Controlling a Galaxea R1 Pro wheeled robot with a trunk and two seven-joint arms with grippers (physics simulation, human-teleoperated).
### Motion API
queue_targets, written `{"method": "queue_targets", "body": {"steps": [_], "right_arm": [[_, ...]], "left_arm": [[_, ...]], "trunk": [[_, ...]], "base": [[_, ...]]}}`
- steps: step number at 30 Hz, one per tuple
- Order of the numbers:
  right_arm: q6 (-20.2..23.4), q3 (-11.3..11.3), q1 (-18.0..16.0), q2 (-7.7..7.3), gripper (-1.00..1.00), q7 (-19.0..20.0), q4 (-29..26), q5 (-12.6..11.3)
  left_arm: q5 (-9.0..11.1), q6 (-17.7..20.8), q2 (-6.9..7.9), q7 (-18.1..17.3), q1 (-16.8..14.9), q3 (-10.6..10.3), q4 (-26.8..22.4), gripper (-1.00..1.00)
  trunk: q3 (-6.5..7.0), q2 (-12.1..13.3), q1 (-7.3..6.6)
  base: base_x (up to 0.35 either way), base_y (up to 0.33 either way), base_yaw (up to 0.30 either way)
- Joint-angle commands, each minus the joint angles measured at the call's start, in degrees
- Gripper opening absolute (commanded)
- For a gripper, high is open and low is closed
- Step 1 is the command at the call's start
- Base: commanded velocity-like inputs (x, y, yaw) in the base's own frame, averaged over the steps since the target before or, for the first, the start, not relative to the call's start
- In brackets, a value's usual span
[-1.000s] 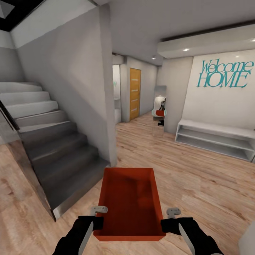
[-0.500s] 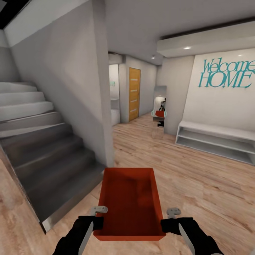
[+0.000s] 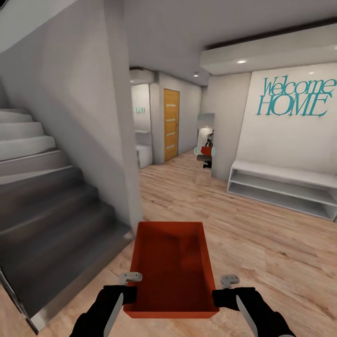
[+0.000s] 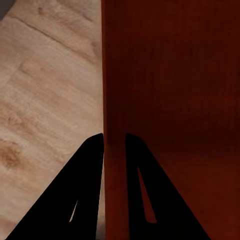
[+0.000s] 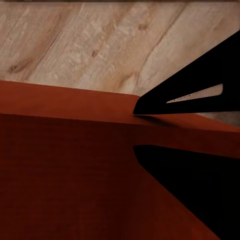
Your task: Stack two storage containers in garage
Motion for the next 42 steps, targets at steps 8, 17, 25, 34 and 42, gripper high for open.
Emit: {"method": "queue_targets", "body": {"steps": [8,17,25,34,42], "right_arm": [[-4.1,0.8,0.0,-0.57,-1.00,-0.1,-0.1,-0.1],[-4.5,0.7,0.0,-0.56,-1.00,-0.2,-0.1,-0.2],[-4.8,0.8,0.0,-0.49,-1.00,-0.7,0.3,-0.1],[-4.9,0.8,0.0,-0.49,-1.00,-0.8,0.4,-0.1],[-4.8,0.8,0.0,-0.49,-1.00,-0.8,0.4,-0.1]], "left_arm": [[-0.9,0.3,0.30,0.2,0.0,0.2,0.0,-1.00],[-0.9,0.3,0.27,0.2,0.0,0.2,0.0,-1.00],[-0.9,0.3,0.24,0.2,0.0,0.2,0.0,-1.00],[-0.9,0.4,0.24,0.2,0.0,0.2,0.0,-1.00],[-0.9,0.4,0.27,0.2,0.0,0.2,0.0,-1.00]], "trunk": [[-0.06,-0.1,0.05],[-0.05,-0.1,0.05],[-0.05,-0.1,0.05],[-0.05,-0.1,0.05],[-0.05,-0.1,0.05]], "base": [[0.322,-0.125,-0.103],[0.322,-0.125,-0.016],[0.322,-0.125,0.000],[0.322,-0.125,0.000],[0.322,-0.081,0.000]]}}
